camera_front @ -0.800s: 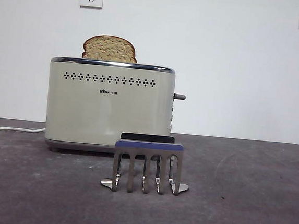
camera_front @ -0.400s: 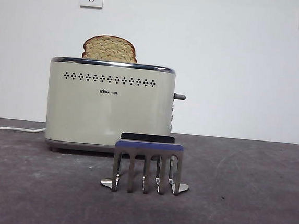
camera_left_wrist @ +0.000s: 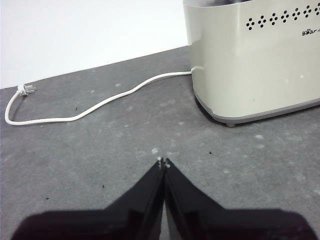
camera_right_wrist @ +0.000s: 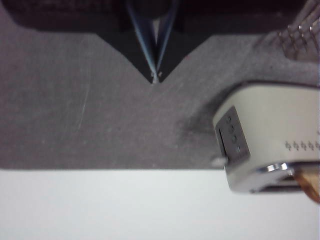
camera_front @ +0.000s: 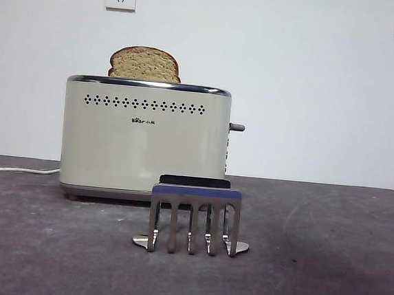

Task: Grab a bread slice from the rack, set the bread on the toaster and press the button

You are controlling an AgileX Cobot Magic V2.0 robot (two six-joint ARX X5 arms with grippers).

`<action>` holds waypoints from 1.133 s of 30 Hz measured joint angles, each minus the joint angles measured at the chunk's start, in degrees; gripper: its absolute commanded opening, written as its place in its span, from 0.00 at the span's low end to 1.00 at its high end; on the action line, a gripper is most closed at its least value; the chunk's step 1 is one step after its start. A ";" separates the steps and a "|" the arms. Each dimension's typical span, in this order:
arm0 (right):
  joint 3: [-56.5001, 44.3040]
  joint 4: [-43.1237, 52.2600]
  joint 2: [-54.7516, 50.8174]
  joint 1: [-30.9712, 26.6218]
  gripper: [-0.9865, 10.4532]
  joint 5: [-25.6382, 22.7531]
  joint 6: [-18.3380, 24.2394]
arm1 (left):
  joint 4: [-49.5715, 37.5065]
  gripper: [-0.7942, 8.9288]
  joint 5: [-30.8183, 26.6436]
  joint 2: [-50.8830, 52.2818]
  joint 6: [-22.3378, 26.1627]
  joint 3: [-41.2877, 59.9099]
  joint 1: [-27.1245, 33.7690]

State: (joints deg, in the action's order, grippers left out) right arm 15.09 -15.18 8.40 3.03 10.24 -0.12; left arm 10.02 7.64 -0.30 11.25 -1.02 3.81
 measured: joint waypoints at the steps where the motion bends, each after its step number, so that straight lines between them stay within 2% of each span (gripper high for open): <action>1: -1.81 0.17 -1.31 0.00 0.09 0.00 -0.15 | 0.00 0.08 0.00 0.00 0.00 0.00 0.00; 9: -12.33 0.68 -6.19 0.00 0.09 -0.26 -3.34 | 0.00 0.08 0.00 0.00 0.00 0.00 0.00; 17: -12.63 1.42 -8.17 0.00 0.09 -0.17 -4.83 | 0.00 0.08 0.00 0.00 0.00 0.00 0.00; 34: -12.63 1.42 -8.17 0.00 0.09 -0.20 -4.85 | 0.00 0.08 0.00 0.00 0.00 0.00 0.00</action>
State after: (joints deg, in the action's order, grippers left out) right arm 2.46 -13.76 0.23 3.03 10.04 -4.97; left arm 10.02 7.64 -0.30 11.25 -1.02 3.81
